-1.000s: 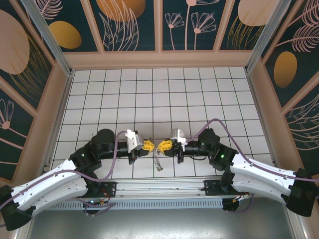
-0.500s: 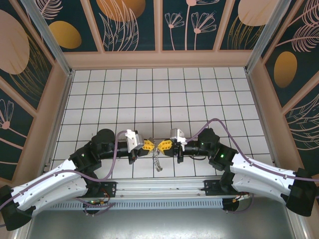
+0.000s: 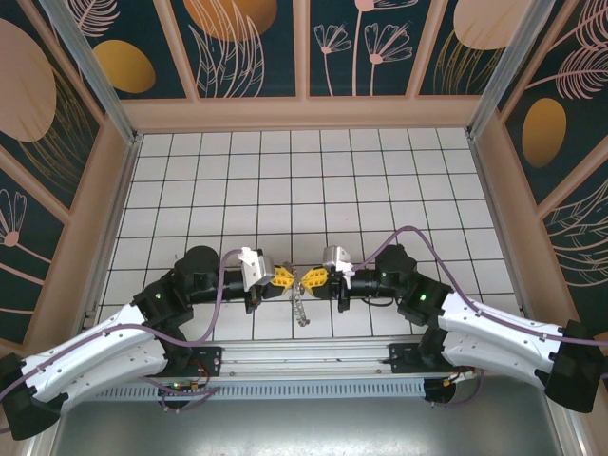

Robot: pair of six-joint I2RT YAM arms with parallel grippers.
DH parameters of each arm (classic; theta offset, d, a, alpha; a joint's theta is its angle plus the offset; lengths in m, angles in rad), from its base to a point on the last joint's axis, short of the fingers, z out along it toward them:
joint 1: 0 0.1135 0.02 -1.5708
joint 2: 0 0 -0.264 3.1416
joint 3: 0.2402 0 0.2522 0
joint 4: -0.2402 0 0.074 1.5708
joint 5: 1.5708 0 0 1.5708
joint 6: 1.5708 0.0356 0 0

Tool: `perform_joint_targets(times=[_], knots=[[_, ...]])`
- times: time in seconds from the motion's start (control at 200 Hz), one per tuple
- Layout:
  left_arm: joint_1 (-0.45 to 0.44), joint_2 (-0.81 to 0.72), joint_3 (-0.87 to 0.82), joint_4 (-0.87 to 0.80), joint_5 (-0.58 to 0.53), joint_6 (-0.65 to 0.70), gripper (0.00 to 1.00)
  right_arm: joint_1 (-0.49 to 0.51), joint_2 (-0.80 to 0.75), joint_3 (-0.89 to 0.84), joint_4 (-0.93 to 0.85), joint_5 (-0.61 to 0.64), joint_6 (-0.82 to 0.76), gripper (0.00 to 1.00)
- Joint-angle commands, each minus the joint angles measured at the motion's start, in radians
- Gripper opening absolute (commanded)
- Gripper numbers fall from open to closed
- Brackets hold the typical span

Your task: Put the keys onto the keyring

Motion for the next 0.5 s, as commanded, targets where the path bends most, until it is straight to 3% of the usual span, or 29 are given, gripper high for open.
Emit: perform_joint_targets(times=[0.0,0.495], knots=[[-0.004,-0.008,0.035,0.029,0.009,0.016,0.0,0.006,0.001,0.04,0.027,-0.005,0.008,0.0],[-0.004,-0.006,0.033,0.03,0.012,0.015,0.0,0.006,0.003,0.046,0.043,-0.011,0.01,0.0]])
